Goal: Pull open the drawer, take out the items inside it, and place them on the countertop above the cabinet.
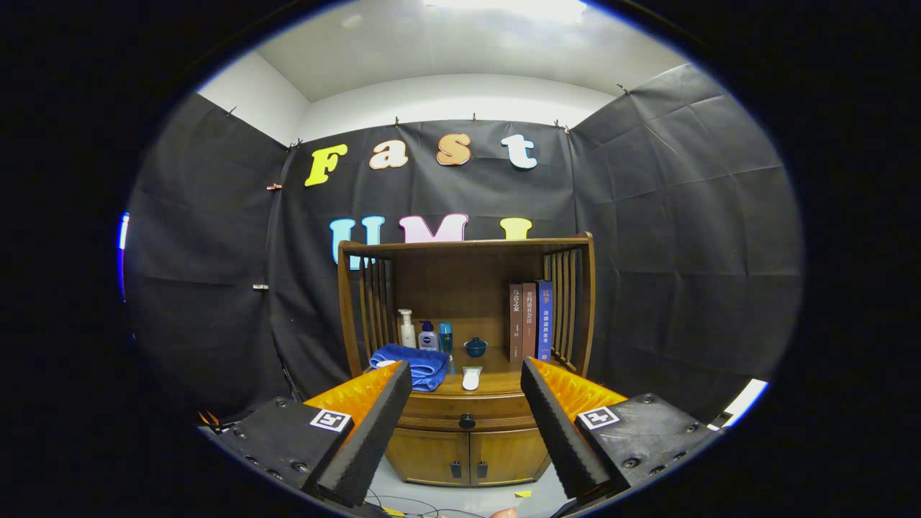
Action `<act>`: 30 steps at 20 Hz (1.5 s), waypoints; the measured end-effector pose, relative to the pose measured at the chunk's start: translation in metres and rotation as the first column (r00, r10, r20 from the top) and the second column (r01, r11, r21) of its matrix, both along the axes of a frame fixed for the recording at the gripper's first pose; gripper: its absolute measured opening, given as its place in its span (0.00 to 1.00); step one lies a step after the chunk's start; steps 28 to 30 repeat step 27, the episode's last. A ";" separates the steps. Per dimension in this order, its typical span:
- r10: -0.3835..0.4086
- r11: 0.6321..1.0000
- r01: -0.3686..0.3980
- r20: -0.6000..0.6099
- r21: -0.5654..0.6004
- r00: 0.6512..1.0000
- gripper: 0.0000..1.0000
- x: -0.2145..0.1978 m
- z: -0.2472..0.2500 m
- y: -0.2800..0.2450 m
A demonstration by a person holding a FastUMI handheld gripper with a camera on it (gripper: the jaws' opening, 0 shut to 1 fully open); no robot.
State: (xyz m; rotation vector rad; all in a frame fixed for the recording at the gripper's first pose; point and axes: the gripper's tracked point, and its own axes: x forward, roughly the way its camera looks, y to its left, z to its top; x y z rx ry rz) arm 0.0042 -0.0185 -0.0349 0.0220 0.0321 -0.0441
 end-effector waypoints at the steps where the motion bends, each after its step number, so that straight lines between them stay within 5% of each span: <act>1: -0.001 1.000 0.001 -0.002 -0.001 1.000 0.99 0.000 -0.001 0.000; 30: -0.011 0.999 0.011 -0.015 -0.035 1.000 0.99 0.001 -0.007 -0.004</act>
